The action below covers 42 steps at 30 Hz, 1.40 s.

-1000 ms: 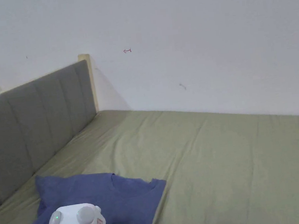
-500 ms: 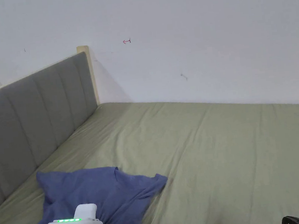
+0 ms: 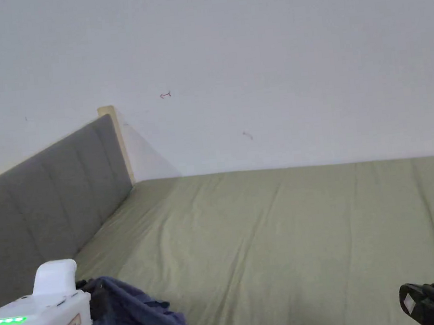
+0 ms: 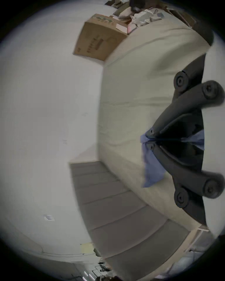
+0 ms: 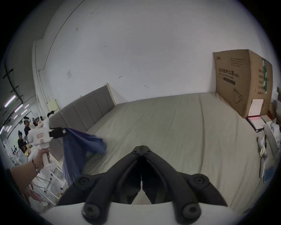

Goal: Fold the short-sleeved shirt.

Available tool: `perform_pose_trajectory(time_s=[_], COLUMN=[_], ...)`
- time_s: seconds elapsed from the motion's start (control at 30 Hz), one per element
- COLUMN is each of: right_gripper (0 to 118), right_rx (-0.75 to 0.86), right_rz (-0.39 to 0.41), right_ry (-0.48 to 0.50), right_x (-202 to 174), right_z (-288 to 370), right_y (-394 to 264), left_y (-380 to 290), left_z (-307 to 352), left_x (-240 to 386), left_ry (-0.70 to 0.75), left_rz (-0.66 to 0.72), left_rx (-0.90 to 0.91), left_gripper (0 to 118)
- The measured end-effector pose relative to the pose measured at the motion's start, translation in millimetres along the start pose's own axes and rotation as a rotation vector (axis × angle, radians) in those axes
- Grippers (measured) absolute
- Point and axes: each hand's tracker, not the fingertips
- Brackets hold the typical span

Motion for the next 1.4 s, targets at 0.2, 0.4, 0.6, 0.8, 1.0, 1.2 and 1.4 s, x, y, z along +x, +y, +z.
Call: perform_pose_trajectory(time_s=[0.2, 0.4, 0.6, 0.8, 1.0, 1.2, 1.4], right_gripper=[0, 0, 0, 0, 0, 0, 0], right_rx=[0.095, 0.166, 0.229, 0.193, 0.091, 0.070, 0.193], right_rz=[-0.051, -0.022, -0.007, -0.047, -0.079, -0.076, -0.047], right_ry=[0.011, -0.042, -0.118, -0.186, -0.210, -0.217, -0.200], right_x=[9.7, 24.5, 46.4, 73.9, 90.1, 92.5, 78.8], right_z=[31.5, 68.3, 99.8, 107.2, 101.1, 95.2, 102.2], right_y=[14.0, 19.6, 18.8, 2.1, -23.2, -26.0, -15.4], left_y=[99.6, 135.1, 100.2, -27.0, -117.2, -84.3, -13.7], left_z=[52.8, 84.6, 36.2, -66.7, -102.7, -78.2, 31.7], left_x=[81.8, 185.4, 282.1, 351.3, 342.8, 326.4, 281.2], left_ry=[-0.227, -0.520, -0.655, -0.727, -0.661, -0.713, -0.533], left_rz=[-0.106, -0.101, -0.148, -0.056, 0.201, 0.163, 0.034], left_rx=[0.163, 0.130, -0.228, -0.794, -1.024, -0.874, -0.057], left_gripper=[1, 1, 1, 1, 98, 107, 107])
